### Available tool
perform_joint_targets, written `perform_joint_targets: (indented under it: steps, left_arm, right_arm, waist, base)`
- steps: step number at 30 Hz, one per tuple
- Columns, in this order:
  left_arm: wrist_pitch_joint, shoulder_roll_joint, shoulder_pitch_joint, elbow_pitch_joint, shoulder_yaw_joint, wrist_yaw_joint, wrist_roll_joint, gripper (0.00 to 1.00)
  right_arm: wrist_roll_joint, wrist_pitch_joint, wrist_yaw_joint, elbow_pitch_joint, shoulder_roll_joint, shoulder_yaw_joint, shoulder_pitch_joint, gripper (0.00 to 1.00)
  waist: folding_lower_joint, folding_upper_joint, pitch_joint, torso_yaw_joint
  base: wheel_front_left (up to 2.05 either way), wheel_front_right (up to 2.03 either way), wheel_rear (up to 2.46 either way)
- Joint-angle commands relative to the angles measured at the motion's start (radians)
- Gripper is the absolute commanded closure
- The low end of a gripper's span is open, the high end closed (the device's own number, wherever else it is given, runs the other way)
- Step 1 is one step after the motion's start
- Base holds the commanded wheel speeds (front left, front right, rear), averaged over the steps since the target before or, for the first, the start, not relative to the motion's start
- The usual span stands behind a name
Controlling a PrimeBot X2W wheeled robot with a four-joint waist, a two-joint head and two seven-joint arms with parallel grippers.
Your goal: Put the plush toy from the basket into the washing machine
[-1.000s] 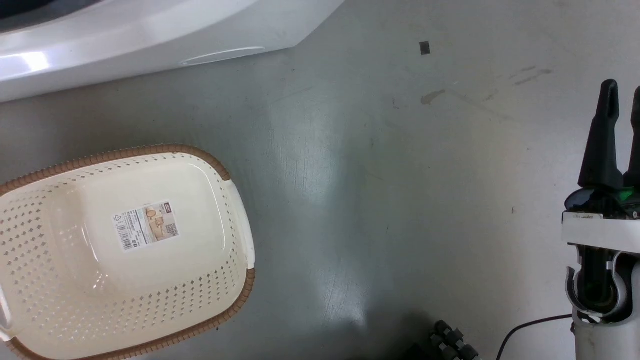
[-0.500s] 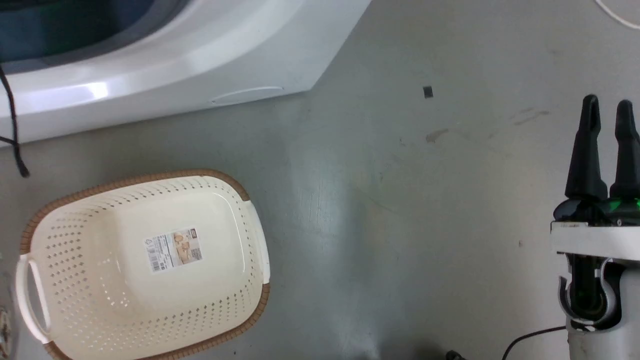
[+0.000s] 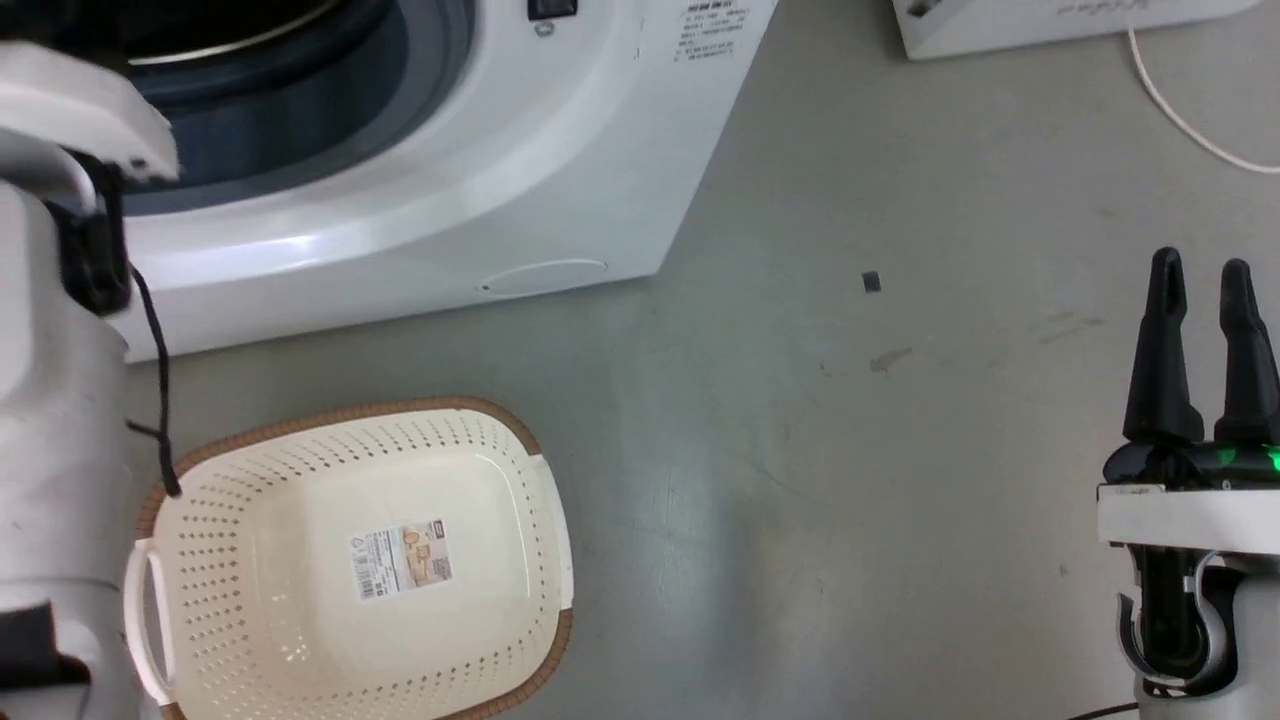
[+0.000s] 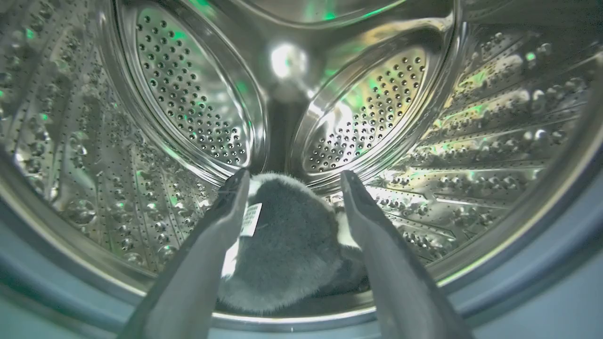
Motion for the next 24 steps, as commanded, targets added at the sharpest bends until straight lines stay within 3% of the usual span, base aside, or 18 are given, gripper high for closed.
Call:
perform_joint_targets:
  steps: [1, 12, 24]
  left_arm:
    - [-0.001, -0.006, 0.031, -0.021, 0.006, 0.008, 0.010, 0.00]
    - [-0.001, -0.093, 0.298, -0.223, 0.037, 0.035, 0.063, 0.00]
    - [-0.001, -0.191, 0.564, -0.365, 0.070, 0.018, 0.097, 0.00]
  right_arm:
    - [-0.008, -0.004, -0.001, 0.000, -0.001, -0.003, 0.011, 0.00]
    - [-0.038, -0.004, -0.001, 0.008, -0.001, -0.004, 0.079, 0.00]
    - [-0.083, -0.004, -0.001, 0.017, -0.001, -0.014, 0.168, 0.00]
  waist:
    - [0.0000, 0.0000, -0.029, 0.014]
    - [0.0000, 0.0000, -0.169, 0.065]
    - [0.0000, 0.0000, -0.312, 0.131]
  base:
    - [0.00, 0.00, 0.00]
    - [0.00, 0.00, 0.00]
    - [0.00, 0.00, 0.00]
